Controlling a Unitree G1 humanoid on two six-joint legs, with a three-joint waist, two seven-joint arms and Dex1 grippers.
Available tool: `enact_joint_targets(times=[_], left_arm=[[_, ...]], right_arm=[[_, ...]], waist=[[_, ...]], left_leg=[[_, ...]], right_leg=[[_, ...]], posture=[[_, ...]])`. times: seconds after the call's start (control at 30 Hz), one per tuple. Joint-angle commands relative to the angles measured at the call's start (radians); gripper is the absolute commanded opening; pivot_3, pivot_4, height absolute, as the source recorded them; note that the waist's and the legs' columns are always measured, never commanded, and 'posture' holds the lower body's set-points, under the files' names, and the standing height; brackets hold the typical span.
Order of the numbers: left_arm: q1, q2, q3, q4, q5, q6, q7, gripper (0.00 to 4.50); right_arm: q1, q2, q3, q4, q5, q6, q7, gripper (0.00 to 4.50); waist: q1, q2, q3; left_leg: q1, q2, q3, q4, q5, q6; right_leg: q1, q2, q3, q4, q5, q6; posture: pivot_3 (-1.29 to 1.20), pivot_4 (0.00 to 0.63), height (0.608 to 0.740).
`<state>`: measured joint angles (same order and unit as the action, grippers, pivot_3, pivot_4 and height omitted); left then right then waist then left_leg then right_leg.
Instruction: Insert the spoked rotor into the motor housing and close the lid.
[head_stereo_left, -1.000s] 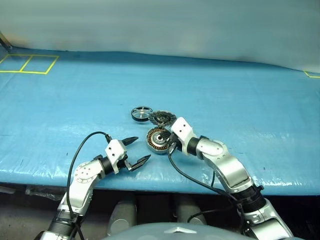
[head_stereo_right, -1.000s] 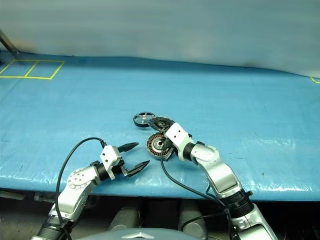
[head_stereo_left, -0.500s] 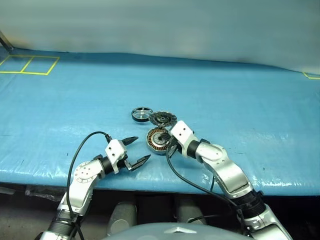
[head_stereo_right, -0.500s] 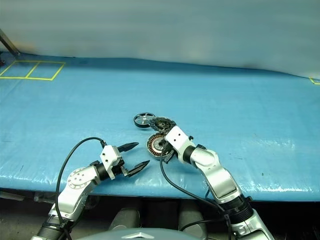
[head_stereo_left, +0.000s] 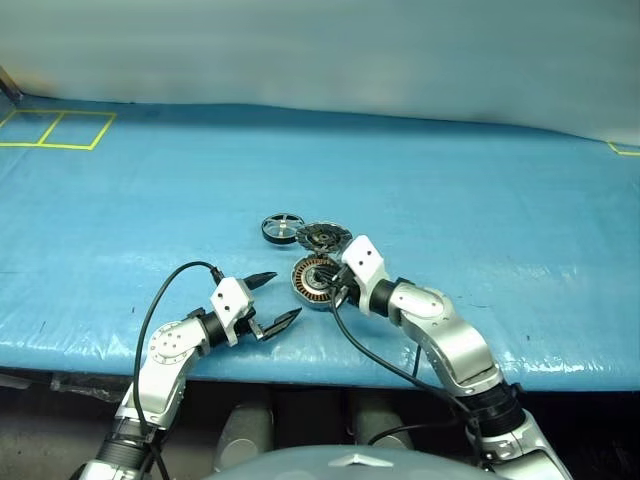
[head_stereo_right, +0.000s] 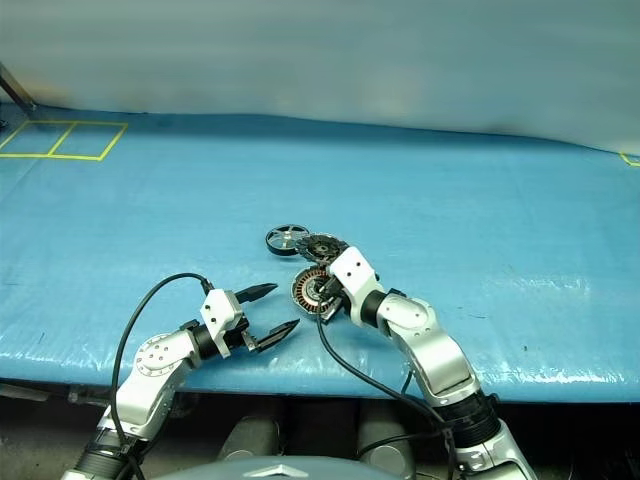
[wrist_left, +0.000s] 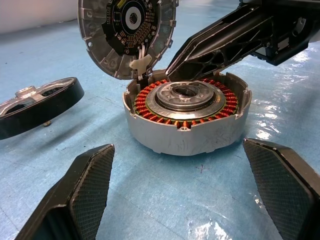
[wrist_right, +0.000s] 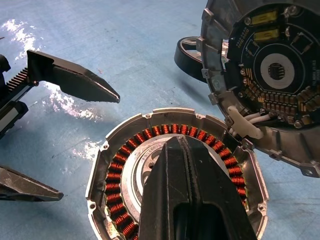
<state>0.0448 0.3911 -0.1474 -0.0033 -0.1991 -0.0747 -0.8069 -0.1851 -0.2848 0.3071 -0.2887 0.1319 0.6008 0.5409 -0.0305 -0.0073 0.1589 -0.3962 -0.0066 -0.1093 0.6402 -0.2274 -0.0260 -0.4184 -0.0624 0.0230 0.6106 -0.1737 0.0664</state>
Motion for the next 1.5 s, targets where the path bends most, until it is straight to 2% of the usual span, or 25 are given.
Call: enact_joint_targets(times=[0.03,0.2,0.43,0.8,0.93,1.2,1.3,1.43,1.5], left_arm=[[-0.002,-0.001,0.006,-0.008,0.000,-0.019,0.005,4.50],[0.001,-0.002,0.008,-0.007,0.003,-0.021,0.014,4.50],[0.002,0.001,0.010,-0.005,0.004,-0.024,0.023,4.50],[-0.043,-0.014,0.049,-0.027,-0.011,0.022,0.081,4.50],[-0.104,0.010,0.077,-0.077,-0.036,0.117,0.097,4.50],[-0.283,0.148,0.065,-0.121,0.002,0.269,0.042,4.50],[-0.441,0.203,0.010,-0.003,0.097,0.241,-0.005,3.84],[-0.586,0.241,-0.063,0.148,0.188,0.217,-0.068,2.53],[-0.688,0.246,-0.120,0.259,0.227,0.199,-0.150,2.53]], right_arm=[[-0.016,0.000,0.005,0.018,-0.003,-0.017,0.006,0.02],[-0.005,0.002,0.005,0.058,0.008,-0.007,0.025,0.02],[0.005,-0.046,0.050,0.099,-0.057,-0.020,0.020,0.02],[-0.011,0.036,-0.065,-0.026,0.117,-0.028,0.048,0.02],[-0.004,0.020,-0.077,-0.090,0.157,-0.026,0.061,0.02],[0.082,-0.067,-0.126,-0.201,0.217,-0.001,0.082,0.02],[0.136,-0.108,-0.125,-0.204,0.189,0.002,0.065,0.00],[0.171,-0.117,-0.131,-0.226,0.194,0.002,0.046,0.00],[0.185,-0.112,-0.143,-0.234,0.197,0.005,0.029,0.00]], waist=[[0.000,0.000,0.000],[-0.001,0.000,0.000],[-0.003,0.000,0.000],[-0.003,0.001,0.001],[-0.004,0.001,0.001],[-0.002,0.000,0.003],[0.003,-0.001,0.005],[-0.004,-0.001,0.005],[-0.004,-0.002,0.006]], left_leg=[[0.000,0.000,0.000,0.000,0.000,0.000],[0.001,0.000,0.000,-0.001,0.000,0.000],[0.002,0.000,0.000,-0.001,0.000,0.000],[0.001,0.000,0.000,-0.001,0.000,0.000],[0.000,0.000,-0.001,-0.001,0.000,0.000],[0.000,0.000,-0.001,-0.002,0.000,0.000],[0.000,0.000,-0.001,-0.002,0.000,0.000],[0.001,0.000,0.000,-0.002,0.000,0.000],[0.000,0.000,0.000,-0.002,0.000,0.000]], right_leg=[[0.000,0.000,0.000,0.000,0.000,0.000],[0.000,0.000,0.000,0.000,0.000,0.000],[0.001,0.000,0.000,0.000,0.000,0.000],[0.000,0.000,0.000,0.000,0.000,0.000],[0.000,0.000,0.000,0.000,0.000,0.000],[0.000,0.000,-0.001,-0.001,0.000,0.000],[0.001,0.000,-0.001,0.000,0.000,0.000],[0.001,0.001,-0.001,-0.001,0.000,0.000],[0.000,0.001,-0.001,-0.001,0.000,0.000]], posture=[[0.00,0.150,0.740],[0.00,0.150,0.740],[0.00,0.150,0.740],[0.00,0.150,0.740],[0.00,0.150,0.740],[0.00,0.150,0.740],[0.00,0.150,0.740],[0.00,0.150,0.740],[0.00,0.150,0.740]])
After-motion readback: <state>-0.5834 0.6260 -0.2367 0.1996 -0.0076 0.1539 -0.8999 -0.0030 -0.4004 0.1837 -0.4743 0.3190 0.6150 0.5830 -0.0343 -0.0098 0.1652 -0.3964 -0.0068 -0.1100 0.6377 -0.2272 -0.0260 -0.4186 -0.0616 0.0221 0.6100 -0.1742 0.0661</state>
